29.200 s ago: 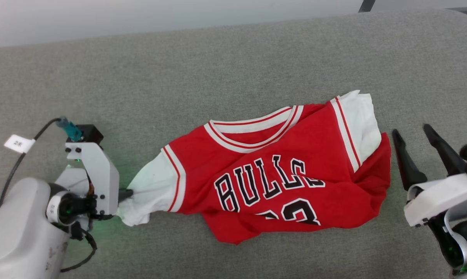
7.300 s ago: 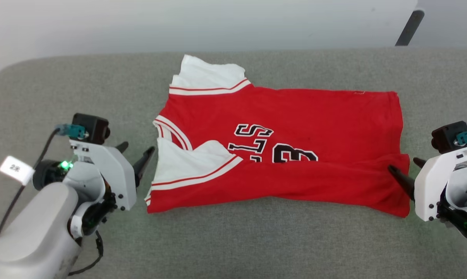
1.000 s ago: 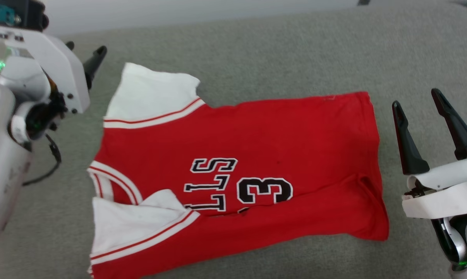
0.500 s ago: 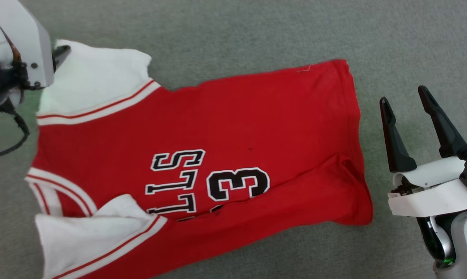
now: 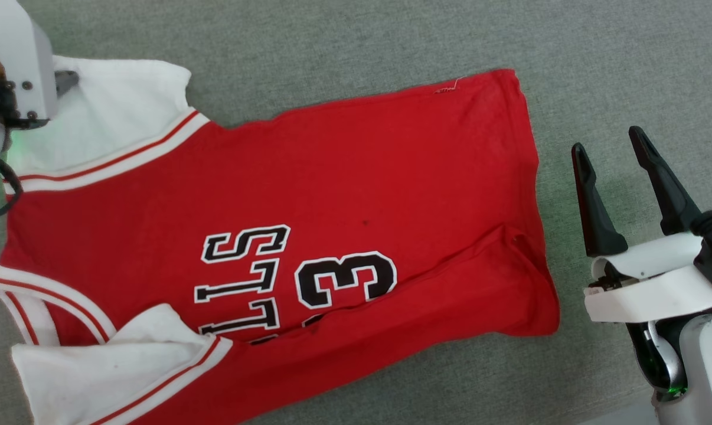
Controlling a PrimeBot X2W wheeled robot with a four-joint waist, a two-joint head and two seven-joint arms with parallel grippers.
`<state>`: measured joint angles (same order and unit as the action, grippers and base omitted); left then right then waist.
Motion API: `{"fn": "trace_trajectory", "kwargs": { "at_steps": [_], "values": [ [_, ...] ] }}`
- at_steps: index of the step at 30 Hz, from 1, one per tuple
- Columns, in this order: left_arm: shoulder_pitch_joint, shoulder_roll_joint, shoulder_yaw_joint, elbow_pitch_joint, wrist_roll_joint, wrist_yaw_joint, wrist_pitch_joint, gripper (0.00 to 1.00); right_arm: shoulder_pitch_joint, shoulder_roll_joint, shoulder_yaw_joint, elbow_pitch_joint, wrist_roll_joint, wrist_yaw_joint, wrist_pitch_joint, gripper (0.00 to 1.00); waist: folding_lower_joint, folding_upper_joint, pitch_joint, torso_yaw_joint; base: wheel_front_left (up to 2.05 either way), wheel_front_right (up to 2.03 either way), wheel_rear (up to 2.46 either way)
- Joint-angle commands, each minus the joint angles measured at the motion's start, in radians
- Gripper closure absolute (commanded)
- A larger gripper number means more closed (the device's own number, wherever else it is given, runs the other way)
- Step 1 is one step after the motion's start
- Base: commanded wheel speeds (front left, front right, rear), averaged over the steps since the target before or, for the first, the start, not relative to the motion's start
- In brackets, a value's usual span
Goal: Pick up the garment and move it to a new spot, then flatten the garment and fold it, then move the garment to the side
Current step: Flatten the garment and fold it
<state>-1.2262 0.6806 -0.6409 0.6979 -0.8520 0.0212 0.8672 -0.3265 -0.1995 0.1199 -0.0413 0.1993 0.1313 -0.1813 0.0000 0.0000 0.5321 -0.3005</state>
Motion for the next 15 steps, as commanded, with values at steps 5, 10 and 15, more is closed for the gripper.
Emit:
{"fn": "trace_trajectory", "kwargs": {
  "at_steps": [5,10,15],
  "values": [
    [0.053,-0.026,-0.037,0.04,-0.004,-0.014,0.029,1.0,-0.029,-0.005,0.01,-0.006,0.042,-0.001,0.062,0.0,0.0,0.0,-0.002,0.008,0.0,0.0,0.0],
    [0.045,-0.047,-0.039,0.048,-0.012,-0.016,0.028,1.0,-0.094,-0.052,0.037,-0.012,0.087,-0.001,0.193,0.0,0.0,0.0,-0.011,0.02,0.0,0.0,0.0],
    [0.028,-0.07,-0.04,0.057,-0.01,-0.022,0.013,1.0,-0.217,-0.099,0.067,0.032,0.145,-0.001,0.356,0.0,0.0,0.0,-0.011,0.038,0.0,0.0,0.0]
  ]
}}
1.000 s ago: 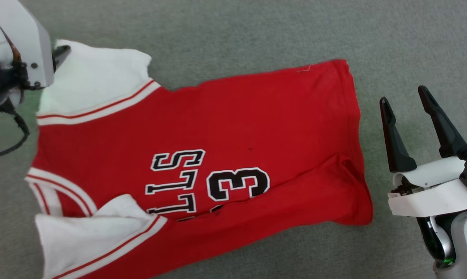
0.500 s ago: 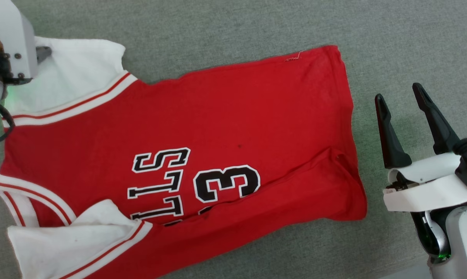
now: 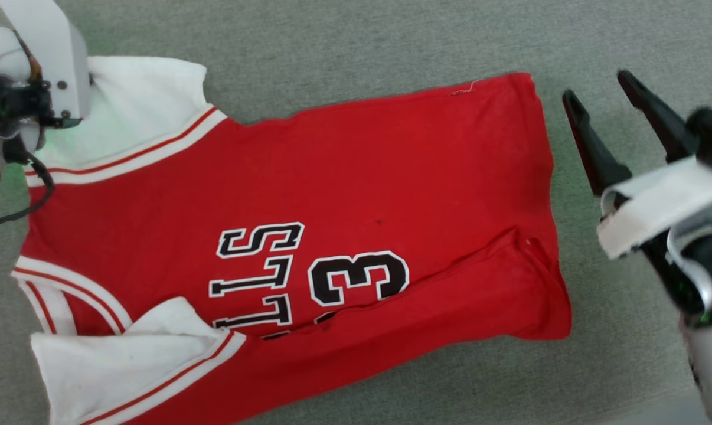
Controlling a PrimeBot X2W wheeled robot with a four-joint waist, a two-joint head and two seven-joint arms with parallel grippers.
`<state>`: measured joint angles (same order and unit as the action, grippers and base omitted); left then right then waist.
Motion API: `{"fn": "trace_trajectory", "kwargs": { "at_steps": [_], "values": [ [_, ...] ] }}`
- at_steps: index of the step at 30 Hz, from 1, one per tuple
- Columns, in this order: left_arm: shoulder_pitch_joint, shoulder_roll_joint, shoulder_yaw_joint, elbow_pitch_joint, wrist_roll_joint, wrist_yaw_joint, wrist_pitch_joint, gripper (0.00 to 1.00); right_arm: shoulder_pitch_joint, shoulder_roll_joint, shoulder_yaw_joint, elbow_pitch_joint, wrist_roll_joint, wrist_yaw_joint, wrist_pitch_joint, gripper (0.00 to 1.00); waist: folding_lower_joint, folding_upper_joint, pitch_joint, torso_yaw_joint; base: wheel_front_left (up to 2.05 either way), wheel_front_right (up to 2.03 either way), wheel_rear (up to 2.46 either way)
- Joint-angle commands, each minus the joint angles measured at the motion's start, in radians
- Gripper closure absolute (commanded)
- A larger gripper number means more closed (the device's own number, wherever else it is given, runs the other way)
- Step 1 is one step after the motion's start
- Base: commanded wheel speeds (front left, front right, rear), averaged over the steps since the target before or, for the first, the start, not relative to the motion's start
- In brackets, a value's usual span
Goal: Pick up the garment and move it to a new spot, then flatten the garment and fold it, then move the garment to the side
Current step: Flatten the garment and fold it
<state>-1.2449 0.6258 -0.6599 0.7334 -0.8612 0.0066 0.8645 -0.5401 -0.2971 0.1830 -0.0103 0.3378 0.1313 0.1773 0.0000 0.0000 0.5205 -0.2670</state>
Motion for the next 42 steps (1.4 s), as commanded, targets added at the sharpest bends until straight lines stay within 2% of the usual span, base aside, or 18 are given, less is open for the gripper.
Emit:
{"fn": "trace_trajectory", "kwargs": {
  "at_steps": [1,5,13,22,23,24,25,32,42],
  "values": [
    [0.042,-0.019,-0.022,0.025,-0.001,-0.007,0.013,1.0,-0.034,0.003,-0.001,0.016,0.029,-0.001,0.026,0.0,0.0,0.0,0.001,0.008,0.0,0.0,0.0],
    [0.025,-0.039,-0.026,0.034,0.003,-0.012,-0.001,1.0,-0.139,-0.005,0.007,0.106,0.086,-0.001,0.173,0.0,0.0,0.0,0.007,0.025,0.0,0.0,0.0],
    [-0.005,-0.071,-0.032,0.068,0.006,-0.03,-0.028,1.0,-0.301,-0.029,0.097,0.288,0.157,-0.001,0.439,0.0,0.0,0.0,0.022,0.054,0.0,0.0,0.0],
    [-0.026,-0.092,-0.04,0.106,0.007,-0.045,-0.05,1.0,-0.381,-0.018,0.161,0.445,0.196,-0.001,0.568,0.0,0.0,0.0,0.035,0.071,0.0,0.0,0.0],
    [-0.027,-0.094,-0.041,0.111,0.008,-0.047,-0.052,1.0,-0.386,-0.015,0.172,0.461,0.201,-0.001,0.58,0.34,0.0,0.0,0.036,0.072,0.0,0.0,0.0],
    [-0.028,-0.097,-0.042,0.116,0.008,-0.048,-0.054,1.0,-0.392,-0.015,0.182,0.476,0.208,-0.001,0.593,0.64,0.0,0.0,0.037,0.073,0.0,0.0,0.0],
    [-0.029,-0.1,-0.042,0.12,0.007,-0.048,-0.055,1.0,-0.398,-0.013,0.193,0.485,0.215,-0.001,0.6,1.0,0.0,0.0,0.037,0.075,0.0,0.0,0.0],
    [-0.041,-0.117,-0.042,0.147,0.0,-0.064,-0.081,1.0,-0.441,-0.036,0.226,0.544,0.244,-0.001,0.604,1.0,0.0,0.0,0.018,0.095,0.0,0.0,0.0],
    [-0.067,-0.133,-0.028,0.143,-0.015,-0.095,-0.152,1.0,-0.436,-0.092,0.259,0.546,0.266,-0.001,0.502,1.0,0.0,0.0,-0.077,0.153,0.0,0.0,0.0]
  ]
}}
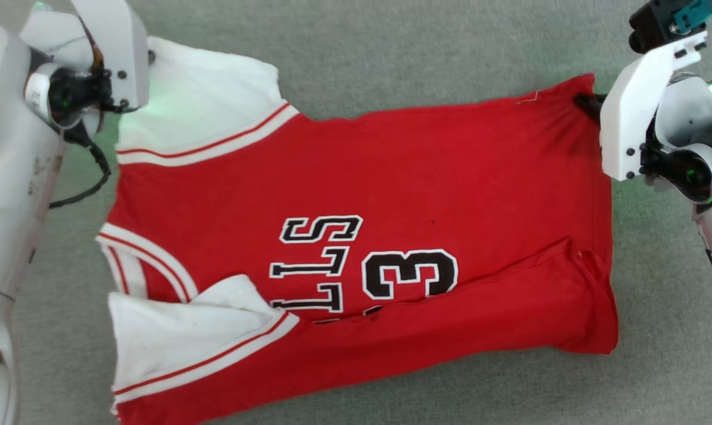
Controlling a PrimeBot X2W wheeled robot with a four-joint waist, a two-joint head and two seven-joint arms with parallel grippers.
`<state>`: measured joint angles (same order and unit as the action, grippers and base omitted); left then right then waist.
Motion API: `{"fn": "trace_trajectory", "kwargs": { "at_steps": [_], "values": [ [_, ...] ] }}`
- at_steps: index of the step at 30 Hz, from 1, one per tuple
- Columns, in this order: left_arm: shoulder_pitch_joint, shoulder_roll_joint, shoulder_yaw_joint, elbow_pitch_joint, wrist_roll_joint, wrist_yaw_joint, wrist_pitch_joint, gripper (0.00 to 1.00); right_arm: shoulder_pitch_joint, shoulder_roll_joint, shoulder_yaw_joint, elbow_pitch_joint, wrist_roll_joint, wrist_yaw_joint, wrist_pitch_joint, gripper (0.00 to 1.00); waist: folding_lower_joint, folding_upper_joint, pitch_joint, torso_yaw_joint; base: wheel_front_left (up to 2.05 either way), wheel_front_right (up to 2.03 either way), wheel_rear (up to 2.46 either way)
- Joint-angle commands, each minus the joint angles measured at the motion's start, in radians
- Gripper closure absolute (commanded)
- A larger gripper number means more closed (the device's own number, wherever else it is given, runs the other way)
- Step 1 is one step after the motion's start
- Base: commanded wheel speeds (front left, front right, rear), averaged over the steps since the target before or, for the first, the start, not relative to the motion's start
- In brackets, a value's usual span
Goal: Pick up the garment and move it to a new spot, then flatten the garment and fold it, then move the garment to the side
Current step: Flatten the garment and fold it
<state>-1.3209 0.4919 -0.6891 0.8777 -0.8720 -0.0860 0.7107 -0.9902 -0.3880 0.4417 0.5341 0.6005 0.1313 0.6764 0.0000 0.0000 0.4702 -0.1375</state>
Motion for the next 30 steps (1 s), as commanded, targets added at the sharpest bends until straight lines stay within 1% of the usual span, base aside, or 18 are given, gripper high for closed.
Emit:
{"fn": "trace_trajectory", "kwargs": {
  "at_steps": [1,8,15,17,20,24,27,30],
  "values": [
    [0.008,-0.001,0.002,-0.004,-0.007,-0.004,-0.007,1.0,0.018,-0.008,0.003,0.0,0.003,-0.001,-0.011,1.0,0.0,0.0,-0.039,0.031,0.0,0.0,0.0],
    [0.041,-0.003,0.004,-0.03,-0.03,-0.026,-0.046,1.0,0.067,-0.055,0.036,-0.011,0.026,-0.001,-0.072,1.0,0.0,0.0,-0.135,0.083,0.0,0.0,0.0],
    [0.129,0.036,0.001,-0.115,-0.062,-0.035,-0.041,1.0,0.15,-0.111,0.068,-0.047,0.059,-0.001,-0.091,1.0,0.0,0.0,-0.228,0.122,0.0,0.0,0.0],
    [0.163,0.052,0.002,-0.155,-0.071,-0.026,-0.03,1.0,0.179,-0.128,0.072,-0.062,0.068,-0.001,-0.094,1.0,0.0,0.0,-0.251,0.131,0.0,0.0,0.0],
    [0.227,0.083,0.004,-0.237,-0.086,0.003,-0.01,1.0,0.225,-0.152,0.074,-0.092,0.083,-0.001,-0.093,1.0,0.0,0.0,-0.278,0.144,0.0,0.0,0.0],
    [0.329,0.129,0.002,-0.388,-0.105,0.059,0.026,1.0,0.292,-0.185,0.069,-0.143,0.101,-0.001,-0.097,1.0,0.0,0.0,-0.301,0.16,0.0,0.0,0.0],
    [0.417,0.17,0.001,-0.514,-0.124,0.111,0.053,1.0,0.34,-0.203,0.061,-0.182,0.107,-0.001,-0.091,1.0,0.0,0.0,-0.313,0.165,0.0,0.0,0.0],
    [0.506,0.213,0.005,-0.644,-0.141,0.173,0.071,1.0,0.39,-0.215,0.045,-0.216,0.114,-0.001,-0.085,1.0,0.0,0.0,-0.323,0.166,0.0,0.0,0.0]
  ]
}}
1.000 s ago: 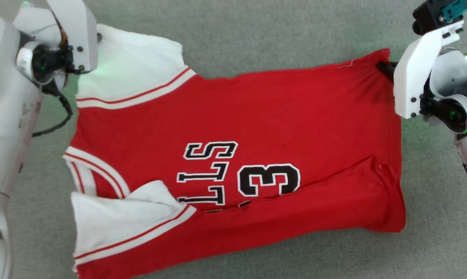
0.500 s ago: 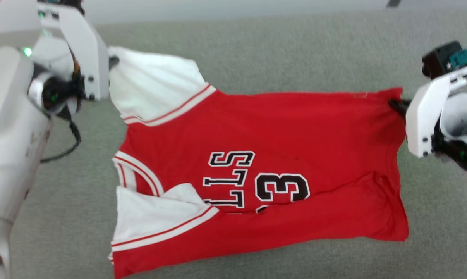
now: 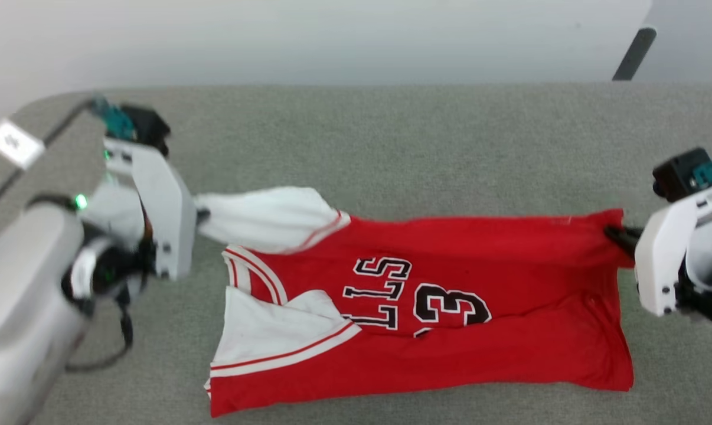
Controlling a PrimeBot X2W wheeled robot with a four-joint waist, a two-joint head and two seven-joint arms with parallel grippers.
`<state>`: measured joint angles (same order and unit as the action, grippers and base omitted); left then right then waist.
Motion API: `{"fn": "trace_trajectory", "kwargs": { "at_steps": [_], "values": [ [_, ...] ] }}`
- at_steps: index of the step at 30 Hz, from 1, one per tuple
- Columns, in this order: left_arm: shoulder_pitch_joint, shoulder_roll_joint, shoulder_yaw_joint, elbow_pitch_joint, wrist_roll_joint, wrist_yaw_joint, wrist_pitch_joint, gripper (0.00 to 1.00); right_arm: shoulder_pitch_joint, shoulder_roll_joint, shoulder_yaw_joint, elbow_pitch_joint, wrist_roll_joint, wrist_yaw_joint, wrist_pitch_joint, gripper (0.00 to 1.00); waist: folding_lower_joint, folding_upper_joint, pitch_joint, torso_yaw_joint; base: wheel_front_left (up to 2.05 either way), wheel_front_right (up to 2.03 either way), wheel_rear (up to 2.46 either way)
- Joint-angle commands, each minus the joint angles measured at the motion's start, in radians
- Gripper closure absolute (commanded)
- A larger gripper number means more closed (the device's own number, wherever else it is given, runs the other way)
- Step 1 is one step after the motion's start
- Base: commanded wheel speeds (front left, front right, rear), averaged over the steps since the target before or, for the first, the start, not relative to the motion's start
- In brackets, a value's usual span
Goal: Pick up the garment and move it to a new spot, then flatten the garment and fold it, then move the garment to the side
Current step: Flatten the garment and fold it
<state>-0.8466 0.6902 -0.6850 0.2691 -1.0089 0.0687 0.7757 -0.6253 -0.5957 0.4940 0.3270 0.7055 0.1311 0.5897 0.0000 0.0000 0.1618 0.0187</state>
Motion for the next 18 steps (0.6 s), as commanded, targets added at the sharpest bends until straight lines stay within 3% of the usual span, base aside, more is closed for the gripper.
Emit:
{"fn": "trace_trajectory", "kwargs": {
  "at_steps": [1,9,15,16,18],
  "values": [
    [0.064,0.025,0.004,-0.076,-0.015,0.041,0.012,1.0,0.042,-0.011,-0.015,-0.018,0.007,-0.001,0.003,1.0,0.0,0.0,-0.017,0.009,0.0,0.0,0.0],
    [0.273,0.097,0.005,-0.328,-0.062,0.174,0.022,1.0,0.179,-0.005,-0.084,-0.077,0.01,-0.001,0.033,1.0,0.0,0.0,-0.026,0.008,0.0,0.0,0.0],
    [0.355,0.098,-0.009,-0.355,-0.088,0.204,0.026,1.0,0.236,0.015,-0.122,-0.09,-0.009,-0.001,0.053,1.0,0.0,0.0,-0.02,0.003,0.0,0.0,0.0],
    [0.363,0.095,-0.014,-0.347,-0.093,0.206,0.029,0.97,0.242,0.021,-0.126,-0.089,-0.012,-0.001,0.059,1.0,0.0,0.0,-0.021,0.002,0.0,0.0,0.0],
    [0.371,0.09,-0.019,-0.332,-0.098,0.206,0.035,0.82,0.253,0.031,-0.132,-0.088,-0.015,-0.001,0.072,1.0,0.0,0.0,-0.023,0.0,0.0,0.0,0.0]
  ]
}}
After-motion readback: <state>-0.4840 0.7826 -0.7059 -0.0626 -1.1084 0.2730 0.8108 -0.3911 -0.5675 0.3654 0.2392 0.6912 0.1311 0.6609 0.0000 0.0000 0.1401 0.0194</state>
